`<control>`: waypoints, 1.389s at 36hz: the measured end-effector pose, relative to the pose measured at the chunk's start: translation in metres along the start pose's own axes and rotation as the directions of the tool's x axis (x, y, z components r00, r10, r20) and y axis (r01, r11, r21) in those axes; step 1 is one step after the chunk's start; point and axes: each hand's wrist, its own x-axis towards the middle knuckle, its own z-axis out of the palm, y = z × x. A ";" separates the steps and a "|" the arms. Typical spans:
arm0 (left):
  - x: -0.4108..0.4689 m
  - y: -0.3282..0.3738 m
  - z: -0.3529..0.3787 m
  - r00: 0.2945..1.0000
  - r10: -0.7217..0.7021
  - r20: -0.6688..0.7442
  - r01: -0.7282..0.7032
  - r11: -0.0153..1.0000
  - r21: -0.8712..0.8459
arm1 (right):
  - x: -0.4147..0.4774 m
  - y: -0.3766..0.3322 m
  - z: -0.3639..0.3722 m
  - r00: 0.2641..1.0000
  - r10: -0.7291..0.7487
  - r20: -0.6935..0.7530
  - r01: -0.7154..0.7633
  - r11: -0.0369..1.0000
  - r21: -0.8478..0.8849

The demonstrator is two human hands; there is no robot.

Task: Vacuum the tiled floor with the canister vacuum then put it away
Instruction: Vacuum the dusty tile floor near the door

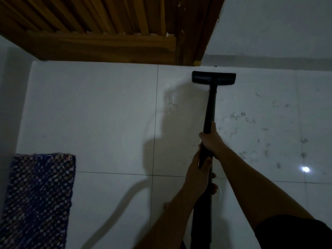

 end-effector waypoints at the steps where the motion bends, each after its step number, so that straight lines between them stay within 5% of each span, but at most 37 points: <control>1: 0.001 0.002 -0.001 1.000 -0.009 0.005 0.009 1.000 -0.025 | 0.001 -0.001 0.000 1.000 -0.003 -0.008 0.004 1.000 0.004; 10: -0.011 0.009 -0.010 0.985 -0.067 0.161 0.074 0.997 -0.038 | -0.005 -0.005 0.000 0.997 0.012 -0.073 -0.008 0.999 0.048; 30: -0.076 -0.044 -0.009 1.000 -0.016 0.014 0.015 0.998 0.068 | -0.090 0.027 0.019 0.999 0.023 -0.039 -0.021 0.999 0.041; 50: -0.145 -0.124 -0.029 0.999 0.021 0.032 -0.023 0.996 0.086 | -0.158 0.099 0.055 0.999 0.038 -0.031 -0.037 0.999 0.024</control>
